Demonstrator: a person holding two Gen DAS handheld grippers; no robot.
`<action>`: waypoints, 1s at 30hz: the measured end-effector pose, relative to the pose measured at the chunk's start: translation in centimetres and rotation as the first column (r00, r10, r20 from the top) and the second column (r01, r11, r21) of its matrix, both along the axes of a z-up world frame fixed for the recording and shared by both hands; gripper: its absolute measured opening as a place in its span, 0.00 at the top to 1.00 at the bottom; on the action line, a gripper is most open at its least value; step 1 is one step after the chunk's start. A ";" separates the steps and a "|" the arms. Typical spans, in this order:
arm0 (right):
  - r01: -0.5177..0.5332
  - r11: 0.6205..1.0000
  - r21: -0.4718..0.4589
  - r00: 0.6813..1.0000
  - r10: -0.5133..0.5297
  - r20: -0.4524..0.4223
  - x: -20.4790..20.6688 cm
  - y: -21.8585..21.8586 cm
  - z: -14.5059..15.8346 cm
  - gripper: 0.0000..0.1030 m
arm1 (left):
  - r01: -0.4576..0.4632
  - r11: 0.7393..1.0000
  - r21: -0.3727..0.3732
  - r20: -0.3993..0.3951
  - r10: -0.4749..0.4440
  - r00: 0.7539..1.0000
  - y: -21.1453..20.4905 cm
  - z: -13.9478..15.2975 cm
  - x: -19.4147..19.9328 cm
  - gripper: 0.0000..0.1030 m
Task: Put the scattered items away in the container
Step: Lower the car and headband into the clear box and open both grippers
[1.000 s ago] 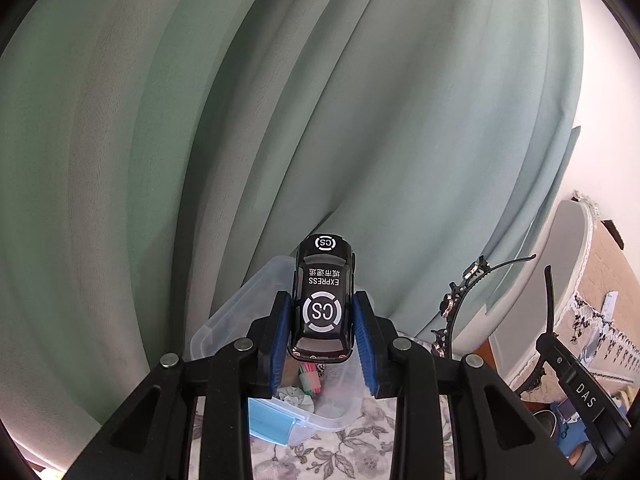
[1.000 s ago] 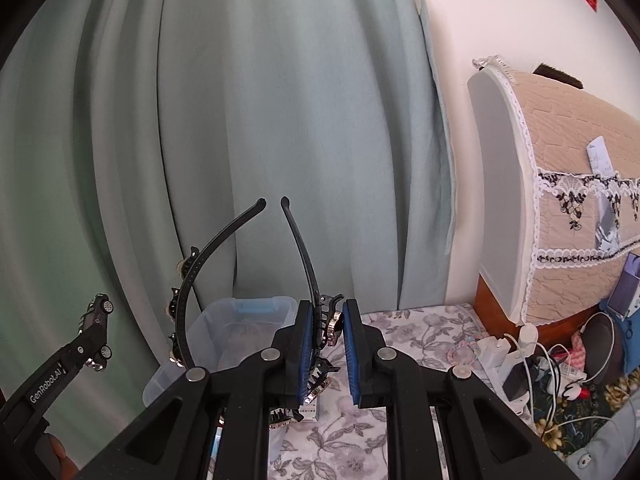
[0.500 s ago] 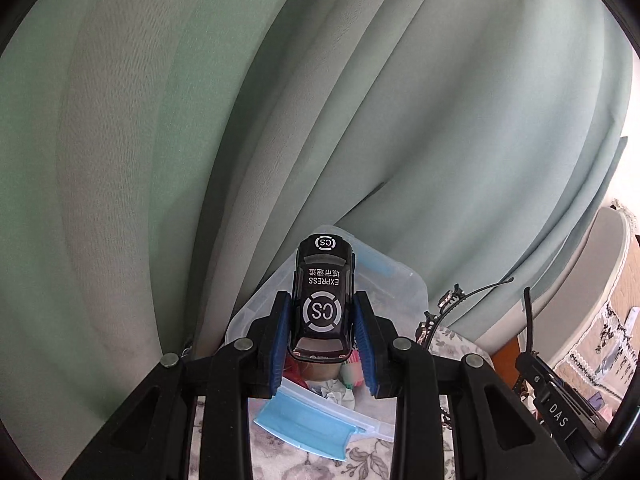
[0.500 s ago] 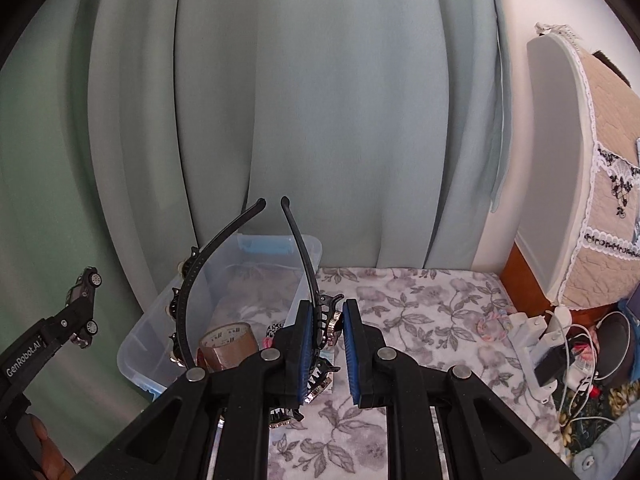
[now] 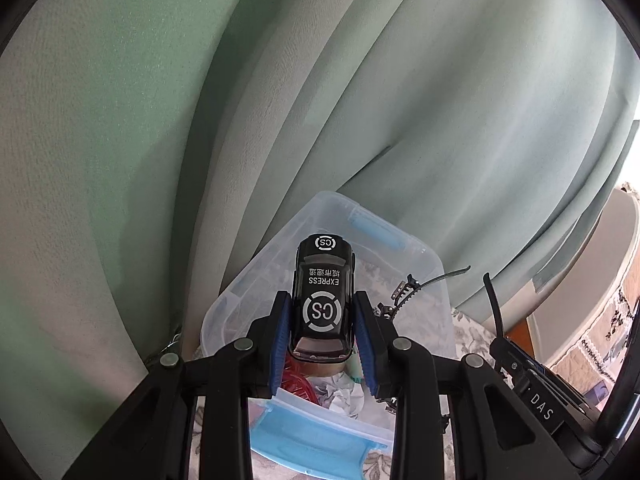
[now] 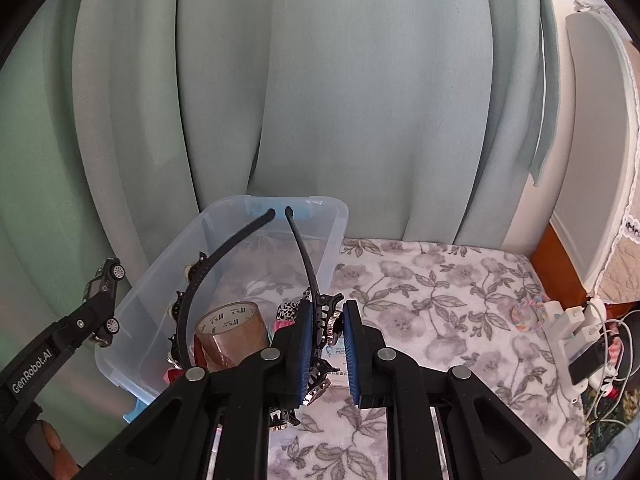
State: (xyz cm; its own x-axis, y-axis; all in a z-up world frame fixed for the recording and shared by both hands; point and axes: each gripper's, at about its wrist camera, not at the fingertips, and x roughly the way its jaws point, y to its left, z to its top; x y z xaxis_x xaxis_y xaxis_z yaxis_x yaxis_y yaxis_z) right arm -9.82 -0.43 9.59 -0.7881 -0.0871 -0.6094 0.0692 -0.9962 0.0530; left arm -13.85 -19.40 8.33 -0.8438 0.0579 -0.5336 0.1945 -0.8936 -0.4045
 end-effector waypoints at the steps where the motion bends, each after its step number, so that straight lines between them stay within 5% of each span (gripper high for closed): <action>1: -0.006 1.000 -0.007 1.000 0.006 0.003 -0.2 -0.1 -0.2 0.84 | 0.000 1.000 0.001 0.004 0.000 1.000 0.0 -0.2 -0.3 0.69; 22: -0.091 0.996 -0.013 0.994 0.091 0.059 -2.2 -2.3 -3.1 0.81 | 0.016 1.000 -0.006 0.102 -0.015 0.995 0.8 -3.3 -4.4 0.69; 28: -0.105 0.994 0.002 0.992 0.105 0.071 -2.2 -2.7 -2.9 0.79 | 0.007 1.000 -0.015 0.106 -0.005 0.994 -0.1 -2.9 -2.1 0.66; 30: -0.110 0.994 0.012 0.991 0.109 0.076 -2.1 -2.9 -2.8 0.78 | 0.001 1.000 -0.015 0.111 0.000 0.994 -0.6 -2.7 0.3 0.57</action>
State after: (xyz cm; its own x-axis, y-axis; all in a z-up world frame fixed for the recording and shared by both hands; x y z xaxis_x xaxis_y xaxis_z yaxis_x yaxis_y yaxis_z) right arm -11.96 -3.30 6.76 -0.7265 -0.1602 -0.6682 0.1744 -0.9836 0.0461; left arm -13.59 -19.95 5.66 -0.7795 0.0496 -0.6244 0.2368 -0.8995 -0.3671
